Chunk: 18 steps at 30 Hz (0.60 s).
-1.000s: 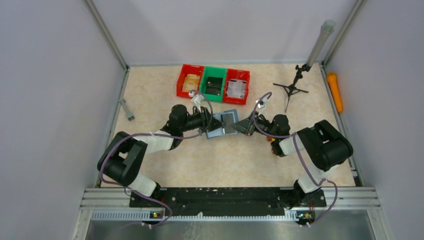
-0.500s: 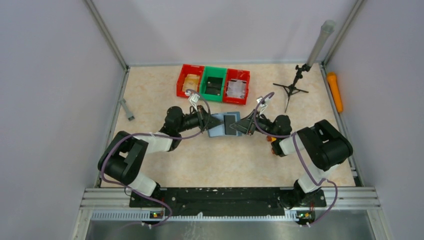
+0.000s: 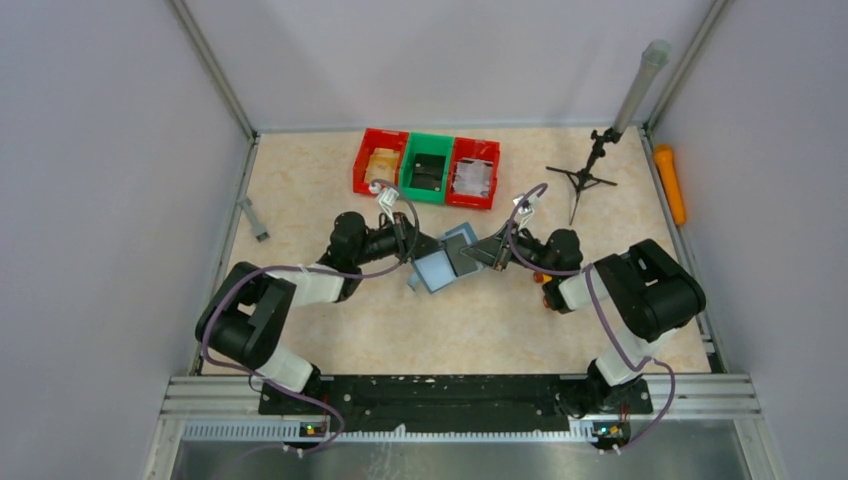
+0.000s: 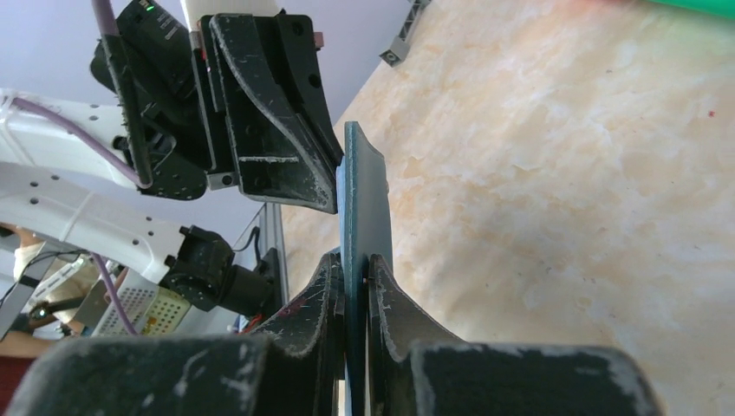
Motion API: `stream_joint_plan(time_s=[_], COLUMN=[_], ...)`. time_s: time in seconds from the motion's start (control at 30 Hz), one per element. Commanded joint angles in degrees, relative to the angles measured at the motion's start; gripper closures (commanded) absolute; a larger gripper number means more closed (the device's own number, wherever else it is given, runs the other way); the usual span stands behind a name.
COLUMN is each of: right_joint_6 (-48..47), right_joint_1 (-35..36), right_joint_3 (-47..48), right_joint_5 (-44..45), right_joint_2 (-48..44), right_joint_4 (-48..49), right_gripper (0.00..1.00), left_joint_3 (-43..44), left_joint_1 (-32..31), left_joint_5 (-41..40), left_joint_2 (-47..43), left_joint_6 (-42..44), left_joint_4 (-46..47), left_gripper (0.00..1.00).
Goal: Take the credit cards out of the card holder
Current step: Remove the credit card from the card holder.
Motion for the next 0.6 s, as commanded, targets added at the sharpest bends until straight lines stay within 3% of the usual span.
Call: stream_joint_plan(time_s=[0.0, 0.23, 0.33, 0.47, 0.57], right_joint_6=[-1.12, -0.98, -0.02, 1.51, 2.23], right_joint_1=[-1.08, -3.15, -3.61, -4.49, -4.70], right_joint_3=[1.25, 0.17, -0.18, -0.77, -1.00], right_joint_5=[1.14, 2.59, 2.42, 2.17, 2.03], right_joint_2=[-0.80, -1.90, -1.87, -1.92, -2.48], right_joint_4=[0.73, -0.56, 0.57, 2.38, 2.80], right_gripper=[1.00, 1.00, 1.00, 1.00, 1.00], left_joint_3=[1.70, 0.51, -2.46, -3.19, -2.62], left_joint_1=[0.28, 0.28, 0.27, 0.71, 1.22], left_joint_5=[-4.63, -13.73, -17.44, -23.72, -21.01], left_joint_2=[-3.35, -12.47, -17.31, -20.86, -18.33], left_joint_6=[5.50, 13.36, 15.69, 16.21, 15.42], left_joint_4=[-8.47, -19.82, -19.16, -23.37, -22.38], left_gripper=[0.81, 0.32, 0.02, 0.01, 0.01])
